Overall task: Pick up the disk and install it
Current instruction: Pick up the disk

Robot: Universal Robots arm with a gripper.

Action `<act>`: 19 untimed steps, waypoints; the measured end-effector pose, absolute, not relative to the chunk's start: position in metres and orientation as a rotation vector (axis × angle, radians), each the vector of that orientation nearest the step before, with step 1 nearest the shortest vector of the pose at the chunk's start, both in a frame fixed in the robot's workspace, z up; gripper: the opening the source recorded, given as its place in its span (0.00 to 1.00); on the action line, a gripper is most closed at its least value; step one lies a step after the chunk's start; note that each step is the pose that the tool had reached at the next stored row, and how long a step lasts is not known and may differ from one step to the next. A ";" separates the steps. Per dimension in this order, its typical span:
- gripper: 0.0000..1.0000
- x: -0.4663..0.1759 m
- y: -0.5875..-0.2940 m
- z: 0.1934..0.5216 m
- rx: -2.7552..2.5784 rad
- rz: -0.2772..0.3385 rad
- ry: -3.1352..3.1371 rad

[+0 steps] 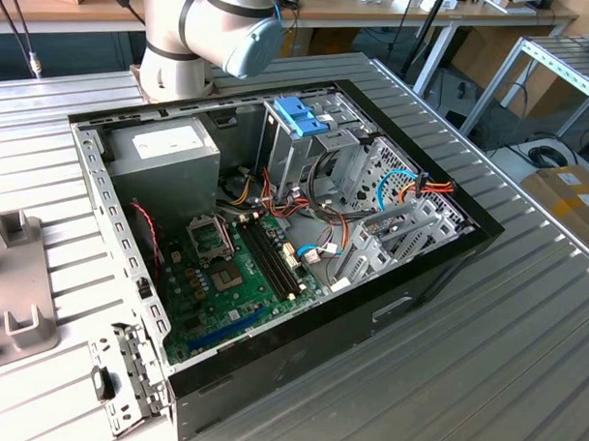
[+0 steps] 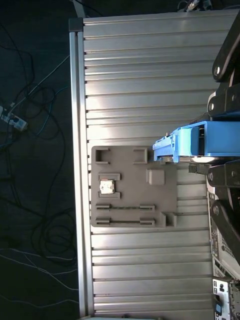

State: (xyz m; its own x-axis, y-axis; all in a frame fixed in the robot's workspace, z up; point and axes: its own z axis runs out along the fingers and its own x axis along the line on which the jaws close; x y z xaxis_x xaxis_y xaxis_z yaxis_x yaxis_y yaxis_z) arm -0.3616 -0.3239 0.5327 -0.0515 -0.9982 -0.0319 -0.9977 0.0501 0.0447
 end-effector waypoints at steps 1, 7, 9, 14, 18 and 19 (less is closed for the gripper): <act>0.37 -0.361 -0.324 0.533 2.158 -0.085 -2.271; 0.37 -0.359 -0.324 0.533 2.158 -0.085 -2.271; 0.37 -0.358 -0.324 0.533 2.158 -0.085 -2.271; 0.37 -0.357 -0.324 0.533 2.158 -0.085 -2.271; 0.37 -0.356 -0.324 0.533 2.158 -0.085 -2.271; 0.37 -0.356 -0.324 0.533 2.158 -0.085 -2.271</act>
